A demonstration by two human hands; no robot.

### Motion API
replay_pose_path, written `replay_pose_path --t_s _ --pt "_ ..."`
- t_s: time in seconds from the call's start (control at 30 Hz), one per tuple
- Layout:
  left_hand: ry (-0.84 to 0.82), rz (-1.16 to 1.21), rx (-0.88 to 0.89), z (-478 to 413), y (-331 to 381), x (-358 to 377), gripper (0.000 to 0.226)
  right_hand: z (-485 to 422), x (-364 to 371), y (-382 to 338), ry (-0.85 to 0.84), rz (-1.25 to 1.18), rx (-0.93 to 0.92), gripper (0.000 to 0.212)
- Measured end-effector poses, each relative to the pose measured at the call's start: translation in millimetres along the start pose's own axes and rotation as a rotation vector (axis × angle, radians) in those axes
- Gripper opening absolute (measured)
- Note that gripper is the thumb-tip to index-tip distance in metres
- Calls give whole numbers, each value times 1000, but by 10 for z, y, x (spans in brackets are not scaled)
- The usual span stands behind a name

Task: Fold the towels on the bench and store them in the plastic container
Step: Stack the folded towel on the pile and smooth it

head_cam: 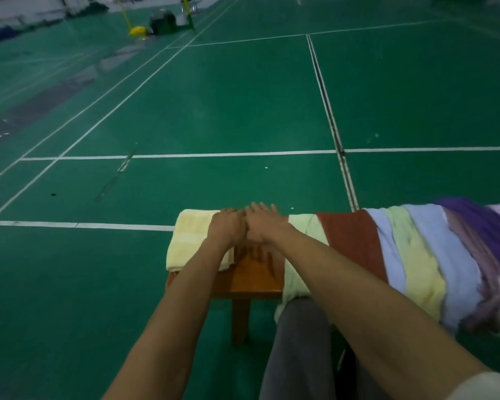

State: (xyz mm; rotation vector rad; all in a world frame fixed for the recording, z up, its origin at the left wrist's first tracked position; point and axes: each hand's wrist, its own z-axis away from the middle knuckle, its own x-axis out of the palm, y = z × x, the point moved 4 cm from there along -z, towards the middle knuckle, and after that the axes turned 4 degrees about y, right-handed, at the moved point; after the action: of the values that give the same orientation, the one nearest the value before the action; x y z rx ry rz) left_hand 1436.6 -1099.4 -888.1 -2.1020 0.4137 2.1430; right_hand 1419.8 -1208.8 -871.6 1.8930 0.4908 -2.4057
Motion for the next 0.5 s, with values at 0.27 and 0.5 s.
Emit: replay_pose_path --t_s 0.27,0.5 --pt "-61 49 79 134 885 160 41 563 229 663 -56 -22 170 68" --pt "-105 153 34 64 1235 325 39 742 215 1009 -28 -9 215 59"
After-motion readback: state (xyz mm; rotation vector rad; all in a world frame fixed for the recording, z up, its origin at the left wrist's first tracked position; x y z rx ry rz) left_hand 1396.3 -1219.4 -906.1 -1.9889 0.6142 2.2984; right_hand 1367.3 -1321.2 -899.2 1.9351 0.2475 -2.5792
